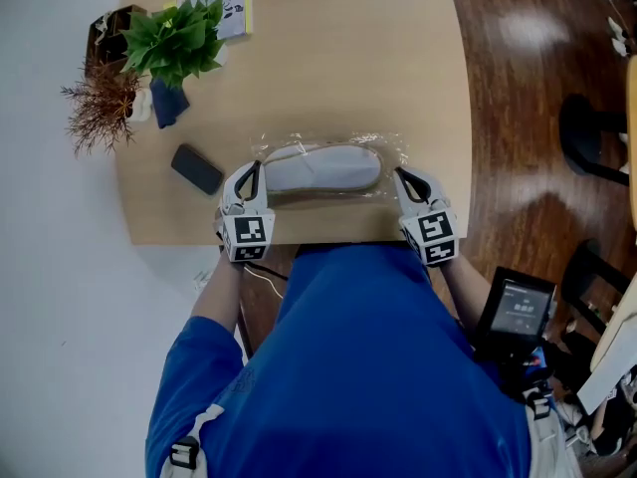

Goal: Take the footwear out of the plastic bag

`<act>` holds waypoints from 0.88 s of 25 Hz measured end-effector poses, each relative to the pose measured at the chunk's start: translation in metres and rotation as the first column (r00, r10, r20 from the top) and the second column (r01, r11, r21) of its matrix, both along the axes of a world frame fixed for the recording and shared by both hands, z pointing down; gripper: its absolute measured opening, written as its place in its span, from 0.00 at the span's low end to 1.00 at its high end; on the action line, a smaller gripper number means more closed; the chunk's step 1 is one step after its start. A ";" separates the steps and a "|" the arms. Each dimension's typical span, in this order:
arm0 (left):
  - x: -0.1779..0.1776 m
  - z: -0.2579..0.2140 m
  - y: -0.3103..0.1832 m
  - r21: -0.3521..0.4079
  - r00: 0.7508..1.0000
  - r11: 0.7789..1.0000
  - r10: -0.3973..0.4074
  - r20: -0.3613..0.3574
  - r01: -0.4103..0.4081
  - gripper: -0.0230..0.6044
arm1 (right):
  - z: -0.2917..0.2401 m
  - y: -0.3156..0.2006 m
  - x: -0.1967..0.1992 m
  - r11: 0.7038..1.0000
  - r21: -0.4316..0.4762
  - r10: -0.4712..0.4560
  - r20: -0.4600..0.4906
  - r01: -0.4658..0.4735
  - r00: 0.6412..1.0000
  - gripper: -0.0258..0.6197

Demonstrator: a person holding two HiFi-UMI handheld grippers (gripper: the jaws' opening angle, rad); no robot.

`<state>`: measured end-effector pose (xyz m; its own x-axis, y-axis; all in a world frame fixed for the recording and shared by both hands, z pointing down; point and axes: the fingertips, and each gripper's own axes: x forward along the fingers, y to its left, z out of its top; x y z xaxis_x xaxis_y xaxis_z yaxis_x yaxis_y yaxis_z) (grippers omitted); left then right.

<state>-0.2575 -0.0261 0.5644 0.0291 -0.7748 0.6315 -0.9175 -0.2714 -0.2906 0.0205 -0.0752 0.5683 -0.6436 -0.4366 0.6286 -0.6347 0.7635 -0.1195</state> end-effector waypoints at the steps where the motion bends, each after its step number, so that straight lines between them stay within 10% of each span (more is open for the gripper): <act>1: -0.004 0.001 -0.002 -0.013 1.000 1.000 -0.014 -0.025 0.013 0.07 | 0.000 -0.002 0.000 1.000 -0.001 0.000 -0.002 0.000 1.000 0.04; 10: -0.019 0.022 -0.015 -0.191 0.974 0.981 -0.069 -0.218 0.027 0.25 | 0.007 -0.013 0.003 1.000 -0.020 -0.002 -0.021 0.002 1.000 0.04; 22: -0.019 0.048 -0.023 -0.404 0.857 0.914 -0.188 -0.479 -0.026 0.33 | 0.029 -0.015 0.011 0.977 -0.210 -0.020 0.025 0.025 0.999 0.04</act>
